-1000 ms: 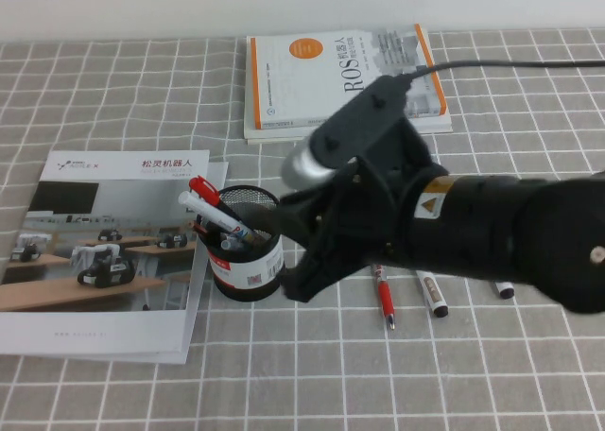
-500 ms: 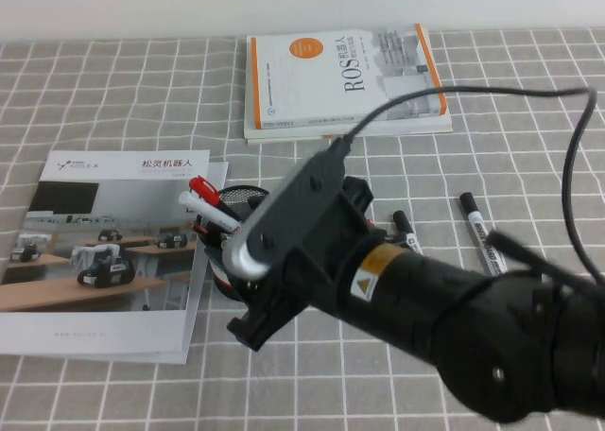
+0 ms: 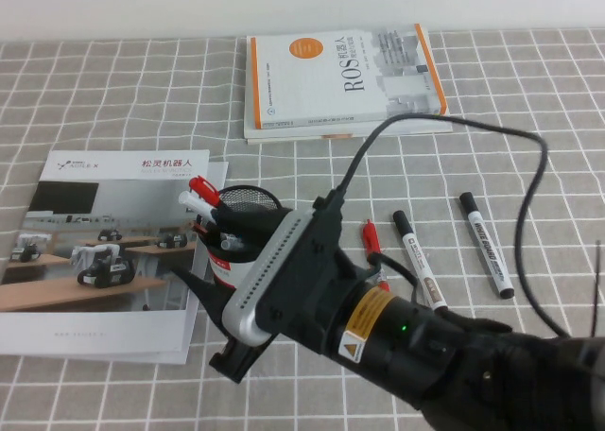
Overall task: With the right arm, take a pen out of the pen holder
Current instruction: 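Take a marker out of the pen holder and lay it on the table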
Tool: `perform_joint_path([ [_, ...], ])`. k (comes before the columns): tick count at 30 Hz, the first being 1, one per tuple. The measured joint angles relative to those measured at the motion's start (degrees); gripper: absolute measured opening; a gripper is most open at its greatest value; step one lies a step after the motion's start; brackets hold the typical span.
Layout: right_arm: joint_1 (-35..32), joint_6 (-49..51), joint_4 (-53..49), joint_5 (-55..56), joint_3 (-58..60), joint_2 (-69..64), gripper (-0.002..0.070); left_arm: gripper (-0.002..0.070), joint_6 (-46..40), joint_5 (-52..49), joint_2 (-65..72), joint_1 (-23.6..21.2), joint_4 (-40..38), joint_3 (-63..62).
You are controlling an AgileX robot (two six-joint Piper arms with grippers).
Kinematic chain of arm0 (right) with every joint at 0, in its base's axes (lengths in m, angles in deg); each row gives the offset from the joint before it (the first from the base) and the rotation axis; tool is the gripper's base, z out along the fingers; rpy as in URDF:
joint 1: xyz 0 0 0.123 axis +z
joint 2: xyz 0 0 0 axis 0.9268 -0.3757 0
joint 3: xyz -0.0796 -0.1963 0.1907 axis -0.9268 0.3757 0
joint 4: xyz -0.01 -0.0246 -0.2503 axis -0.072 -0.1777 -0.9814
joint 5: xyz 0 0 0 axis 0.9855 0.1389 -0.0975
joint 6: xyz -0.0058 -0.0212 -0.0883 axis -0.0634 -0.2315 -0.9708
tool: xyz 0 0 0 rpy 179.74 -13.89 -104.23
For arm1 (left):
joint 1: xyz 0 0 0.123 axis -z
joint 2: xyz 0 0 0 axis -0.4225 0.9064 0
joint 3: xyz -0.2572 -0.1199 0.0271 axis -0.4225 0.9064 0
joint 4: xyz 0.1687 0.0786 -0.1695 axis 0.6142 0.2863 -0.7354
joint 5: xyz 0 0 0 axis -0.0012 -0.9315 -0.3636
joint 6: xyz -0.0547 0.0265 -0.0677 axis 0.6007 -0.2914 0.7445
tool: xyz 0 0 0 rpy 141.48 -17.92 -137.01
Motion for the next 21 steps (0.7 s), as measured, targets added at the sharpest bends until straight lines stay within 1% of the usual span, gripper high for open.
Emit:
perform_joint_path([
  [10, 0.0, 0.4, 2.4, 7.9, 0.1, -6.1, 0.0422, -0.0003, 0.0, 0.0, 0.0, 0.0, 0.0, 0.0],
  [21, -0.6, 0.5, 3.8, 8.9, -4.0, -10.3, 0.0422, -0.0003, 0.0, 0.0, 0.0, 0.0, 0.0, 0.0],
])
